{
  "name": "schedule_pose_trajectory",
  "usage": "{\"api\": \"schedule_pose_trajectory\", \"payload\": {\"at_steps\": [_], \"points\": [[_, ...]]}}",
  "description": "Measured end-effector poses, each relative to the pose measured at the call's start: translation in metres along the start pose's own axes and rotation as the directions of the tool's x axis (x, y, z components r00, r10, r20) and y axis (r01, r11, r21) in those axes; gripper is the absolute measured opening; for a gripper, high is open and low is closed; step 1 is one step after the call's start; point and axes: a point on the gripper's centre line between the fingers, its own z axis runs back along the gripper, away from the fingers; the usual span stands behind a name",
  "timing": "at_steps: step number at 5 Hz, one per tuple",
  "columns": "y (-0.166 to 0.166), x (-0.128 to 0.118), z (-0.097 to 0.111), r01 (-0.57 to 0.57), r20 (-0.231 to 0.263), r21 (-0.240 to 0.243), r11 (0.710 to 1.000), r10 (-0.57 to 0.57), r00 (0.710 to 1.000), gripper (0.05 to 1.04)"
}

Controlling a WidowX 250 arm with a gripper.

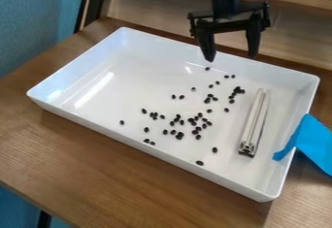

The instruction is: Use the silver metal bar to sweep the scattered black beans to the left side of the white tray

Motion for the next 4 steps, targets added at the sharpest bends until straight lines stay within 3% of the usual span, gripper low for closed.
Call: {"api": "schedule_pose_trajectory", "payload": {"at_steps": [1, 4], "points": [[0.005, -0.003, -0.017, -0.014, -0.037, 0.016, 1.000, 0.014, 0.999, 1.000], [0.005, -0.008, -0.038, -0.038, -0.004, 0.035, 0.999, 0.038, 0.999, 1.000]]}}
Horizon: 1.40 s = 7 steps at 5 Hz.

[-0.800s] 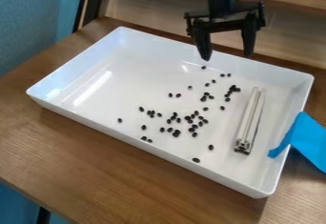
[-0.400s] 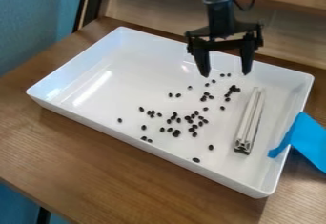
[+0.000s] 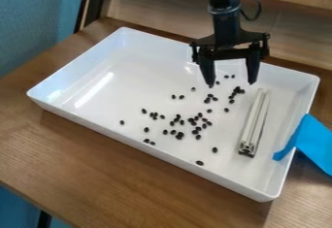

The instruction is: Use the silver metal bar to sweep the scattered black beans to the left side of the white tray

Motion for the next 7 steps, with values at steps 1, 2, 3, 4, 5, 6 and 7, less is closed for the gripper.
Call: {"api": "schedule_pose_trajectory", "payload": {"at_steps": [1, 2, 3, 4, 5, 6, 7], "points": [[0.002, -0.003, -0.004, -0.003, -0.001, 0.002, 1.000, 0.003, 1.000, 1.000], [-0.003, -0.011, -0.012, 0.011, -0.015, 0.003, 1.000, -0.011, 1.000, 1.000], [-0.008, -0.017, -0.018, 0.011, -0.017, 0.000, 1.000, -0.011, 1.000, 1.000], [-0.015, -0.024, -0.022, 0.015, -0.018, -0.002, 1.000, -0.015, 1.000, 1.000], [-0.024, -0.029, -0.027, 0.029, 0.000, 0.002, 1.000, -0.029, 1.000, 1.000], [-0.028, -0.029, -0.031, 0.029, 0.029, 0.013, 1.000, -0.029, 0.999, 0.940], [-0.025, -0.028, -0.047, 0.011, 0.028, 0.034, 0.999, -0.012, 1.000, 0.654]]}}
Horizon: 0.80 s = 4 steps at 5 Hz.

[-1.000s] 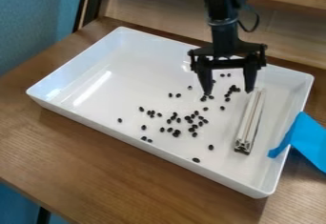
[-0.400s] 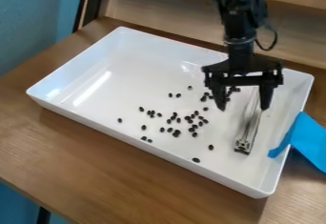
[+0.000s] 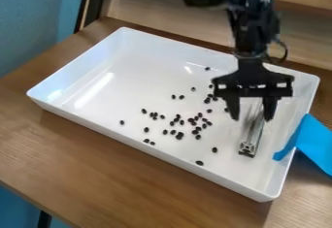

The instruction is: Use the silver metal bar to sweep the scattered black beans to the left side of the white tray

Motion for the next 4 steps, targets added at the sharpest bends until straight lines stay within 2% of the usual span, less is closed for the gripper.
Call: {"api": "schedule_pose_trajectory", "payload": {"at_steps": [1, 2, 3, 4], "points": [[-0.002, 0.001, 0.000, 0.016, 0.017, 0.012, 1.000, -0.016, 1.000, 0.363], [0.003, 0.004, 0.000, 0.016, 0.017, 0.020, 1.000, -0.016, 1.000, 0.349], [0.017, 0.012, 0.001, 0.006, -0.005, 0.034, 0.999, -0.006, 1.000, 0.349], [0.038, 0.030, 0.003, -0.025, -0.012, 0.048, 0.999, 0.026, 1.000, 0.349]]}}
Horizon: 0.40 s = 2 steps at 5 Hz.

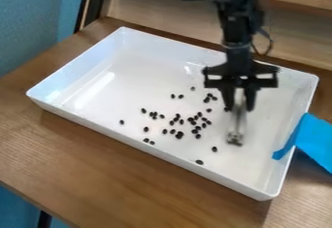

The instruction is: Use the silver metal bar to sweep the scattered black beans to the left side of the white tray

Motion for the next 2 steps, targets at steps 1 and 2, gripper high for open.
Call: {"api": "schedule_pose_trajectory", "payload": {"at_steps": [1, 2], "points": [[0.039, 0.016, 0.005, -0.036, -0.023, 0.019, 0.999, 0.037, 0.999, 0.349], [0.066, 0.021, 0.003, -0.042, -0.022, 0.016, 0.999, 0.043, 0.999, 0.349]]}}
